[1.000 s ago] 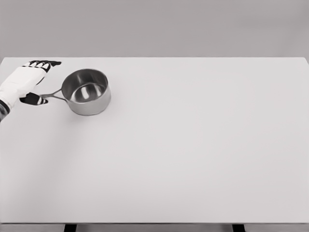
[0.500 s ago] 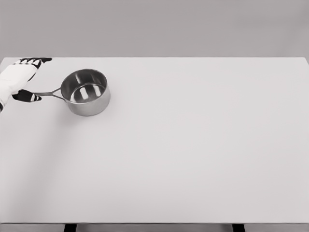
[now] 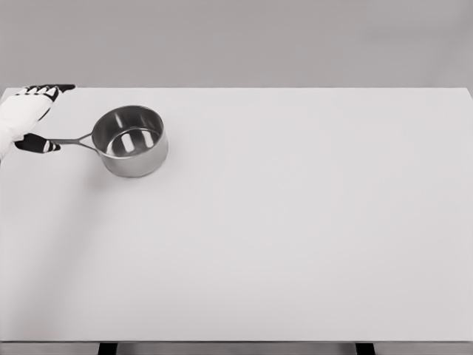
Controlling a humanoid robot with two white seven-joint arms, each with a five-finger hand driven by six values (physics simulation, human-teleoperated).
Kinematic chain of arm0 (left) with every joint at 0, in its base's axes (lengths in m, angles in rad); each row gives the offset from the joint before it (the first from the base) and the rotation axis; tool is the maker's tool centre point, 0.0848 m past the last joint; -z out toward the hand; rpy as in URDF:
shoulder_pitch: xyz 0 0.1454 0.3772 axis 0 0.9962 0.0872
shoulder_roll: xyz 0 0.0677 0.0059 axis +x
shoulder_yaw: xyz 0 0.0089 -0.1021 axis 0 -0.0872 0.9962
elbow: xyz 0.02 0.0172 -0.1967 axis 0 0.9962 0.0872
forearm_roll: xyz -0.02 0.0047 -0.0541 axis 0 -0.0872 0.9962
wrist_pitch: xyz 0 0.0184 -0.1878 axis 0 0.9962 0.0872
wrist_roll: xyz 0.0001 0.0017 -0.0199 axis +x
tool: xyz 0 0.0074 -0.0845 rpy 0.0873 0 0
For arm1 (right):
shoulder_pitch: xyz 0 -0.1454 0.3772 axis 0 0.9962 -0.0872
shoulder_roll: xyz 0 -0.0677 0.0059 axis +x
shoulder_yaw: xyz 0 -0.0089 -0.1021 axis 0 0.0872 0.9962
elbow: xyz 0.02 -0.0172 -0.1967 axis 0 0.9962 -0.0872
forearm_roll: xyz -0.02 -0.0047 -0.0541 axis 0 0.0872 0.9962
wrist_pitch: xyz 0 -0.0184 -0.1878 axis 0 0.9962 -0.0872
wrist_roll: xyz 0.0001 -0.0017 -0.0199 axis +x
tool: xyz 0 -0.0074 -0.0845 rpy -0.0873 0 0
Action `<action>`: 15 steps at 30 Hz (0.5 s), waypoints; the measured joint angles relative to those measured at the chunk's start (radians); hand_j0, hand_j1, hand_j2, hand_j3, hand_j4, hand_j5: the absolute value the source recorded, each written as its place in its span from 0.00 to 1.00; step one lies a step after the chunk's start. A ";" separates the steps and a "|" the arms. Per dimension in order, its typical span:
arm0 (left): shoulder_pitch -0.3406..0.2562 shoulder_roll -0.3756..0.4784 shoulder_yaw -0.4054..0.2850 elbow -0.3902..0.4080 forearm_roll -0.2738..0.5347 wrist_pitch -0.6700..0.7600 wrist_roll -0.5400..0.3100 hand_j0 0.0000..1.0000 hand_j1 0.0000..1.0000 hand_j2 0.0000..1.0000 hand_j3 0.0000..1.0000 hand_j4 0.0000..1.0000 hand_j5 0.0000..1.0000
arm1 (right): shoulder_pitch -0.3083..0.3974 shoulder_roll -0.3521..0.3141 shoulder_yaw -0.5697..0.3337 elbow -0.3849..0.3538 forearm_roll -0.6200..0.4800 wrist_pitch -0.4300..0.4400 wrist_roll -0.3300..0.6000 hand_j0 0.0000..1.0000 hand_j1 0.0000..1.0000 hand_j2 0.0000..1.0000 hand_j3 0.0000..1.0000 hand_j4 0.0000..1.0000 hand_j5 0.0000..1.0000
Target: Rotate pot handle
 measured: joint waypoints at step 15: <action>0.017 0.035 0.000 -0.039 0.079 -0.055 -0.005 1.00 1.00 1.00 1.00 1.00 1.00 | 0.000 0.000 0.000 0.000 0.000 0.000 0.000 1.00 1.00 1.00 1.00 1.00 1.00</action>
